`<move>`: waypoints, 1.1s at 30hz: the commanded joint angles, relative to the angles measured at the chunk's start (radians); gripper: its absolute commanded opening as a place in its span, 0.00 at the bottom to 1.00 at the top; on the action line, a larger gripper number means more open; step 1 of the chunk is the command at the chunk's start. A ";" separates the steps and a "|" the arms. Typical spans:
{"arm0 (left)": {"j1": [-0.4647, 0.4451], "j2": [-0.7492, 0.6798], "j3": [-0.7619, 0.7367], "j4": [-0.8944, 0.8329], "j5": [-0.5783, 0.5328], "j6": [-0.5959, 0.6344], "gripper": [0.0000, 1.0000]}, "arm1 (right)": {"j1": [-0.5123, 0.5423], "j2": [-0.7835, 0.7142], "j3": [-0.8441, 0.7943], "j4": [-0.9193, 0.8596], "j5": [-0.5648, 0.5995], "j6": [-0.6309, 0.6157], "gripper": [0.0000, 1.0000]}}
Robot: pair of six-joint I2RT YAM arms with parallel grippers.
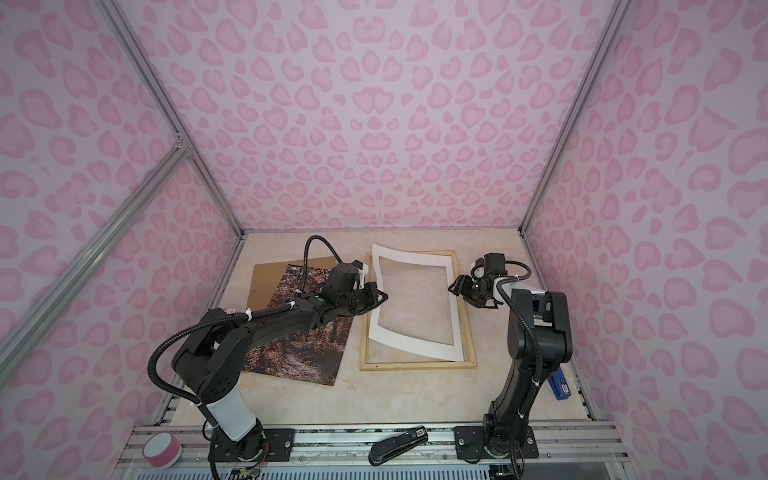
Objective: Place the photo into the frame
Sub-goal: 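Lower the white mat into the wooden frame with the left gripper, then press the white mat flat into the frame and open the left gripper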
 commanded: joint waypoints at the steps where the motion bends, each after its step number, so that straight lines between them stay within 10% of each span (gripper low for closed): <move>1: -0.003 0.006 0.009 0.033 0.013 -0.004 0.04 | 0.005 0.001 0.000 0.001 -0.020 0.010 0.66; 19: -0.003 -0.052 -0.033 -0.025 -0.068 0.016 0.56 | 0.004 -0.006 0.009 -0.034 0.016 -0.016 0.66; 33: -0.007 -0.071 -0.056 -0.066 -0.116 0.010 0.62 | 0.003 -0.005 0.014 -0.040 0.024 -0.022 0.66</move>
